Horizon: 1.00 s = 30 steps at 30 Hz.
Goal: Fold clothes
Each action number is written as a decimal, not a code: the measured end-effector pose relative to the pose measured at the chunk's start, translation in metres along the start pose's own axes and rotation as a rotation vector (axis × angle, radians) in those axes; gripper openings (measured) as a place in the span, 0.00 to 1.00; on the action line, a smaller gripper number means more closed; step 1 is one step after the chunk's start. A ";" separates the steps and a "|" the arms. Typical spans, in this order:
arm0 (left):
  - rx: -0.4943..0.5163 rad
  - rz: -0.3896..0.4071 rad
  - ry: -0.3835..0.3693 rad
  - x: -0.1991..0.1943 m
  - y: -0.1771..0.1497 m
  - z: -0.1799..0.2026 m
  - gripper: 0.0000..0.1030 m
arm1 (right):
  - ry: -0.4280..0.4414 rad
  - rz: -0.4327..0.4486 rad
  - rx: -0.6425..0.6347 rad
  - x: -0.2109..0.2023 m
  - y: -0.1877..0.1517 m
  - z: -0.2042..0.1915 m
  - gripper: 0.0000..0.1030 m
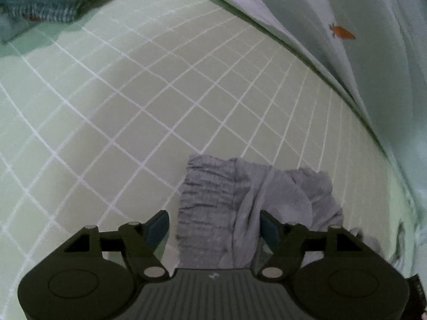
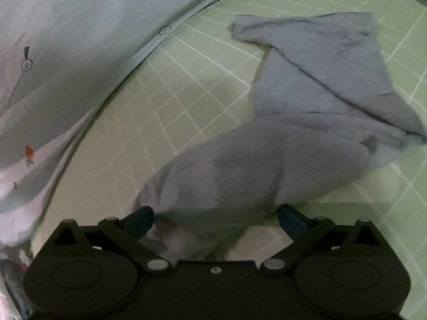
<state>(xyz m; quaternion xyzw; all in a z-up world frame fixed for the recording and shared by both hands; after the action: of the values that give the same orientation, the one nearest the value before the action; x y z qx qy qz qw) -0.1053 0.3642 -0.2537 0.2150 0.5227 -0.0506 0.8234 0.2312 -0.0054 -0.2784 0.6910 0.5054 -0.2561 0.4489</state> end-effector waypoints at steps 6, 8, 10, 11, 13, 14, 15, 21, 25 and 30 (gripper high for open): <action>0.088 0.040 -0.011 0.009 0.021 0.031 0.17 | 0.101 0.055 -0.116 0.006 0.032 -0.042 0.18; 0.164 0.087 -0.013 0.003 0.034 0.050 0.12 | 0.130 0.108 -0.170 0.000 0.054 -0.064 0.15; 0.212 0.172 -0.029 -0.013 0.051 0.067 0.12 | 0.158 0.178 -0.226 -0.012 0.078 -0.089 0.13; 0.219 0.219 -0.038 -0.024 0.061 0.072 0.11 | 0.173 0.221 -0.254 -0.020 0.091 -0.102 0.12; 0.215 0.312 -0.051 -0.051 0.078 0.076 0.11 | 0.208 0.308 -0.297 -0.040 0.114 -0.125 0.12; 0.207 0.357 -0.061 -0.066 0.084 0.074 0.11 | 0.228 0.353 -0.311 -0.051 0.126 -0.136 0.12; 0.195 0.392 -0.063 -0.081 0.087 0.068 0.11 | 0.251 0.389 -0.311 -0.061 0.134 -0.145 0.12; 0.116 0.517 0.069 -0.139 0.082 0.007 0.15 | 0.318 0.390 -0.348 -0.073 0.126 -0.164 0.56; -0.019 0.408 0.252 -0.128 0.055 -0.056 0.29 | 0.236 0.255 -0.400 -0.042 0.072 -0.147 0.75; -0.123 0.322 0.250 -0.117 0.019 -0.083 0.43 | 0.162 0.060 -0.419 -0.008 -0.004 -0.119 0.75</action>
<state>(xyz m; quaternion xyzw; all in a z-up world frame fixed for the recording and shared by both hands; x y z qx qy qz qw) -0.2214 0.3986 -0.1746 0.2498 0.5817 0.1409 0.7611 0.2134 0.0958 -0.2182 0.6156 0.5612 -0.0759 0.5481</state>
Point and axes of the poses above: each gripper's, at about its wrist camera, not at the fingertips, and x roughly the way its jaws point, z to its right, y to its top, the point moved 7 cm from there along x, roughly the way its jaws point, and after that the axes turned 1 degree about -y, right-handed, at the moved point
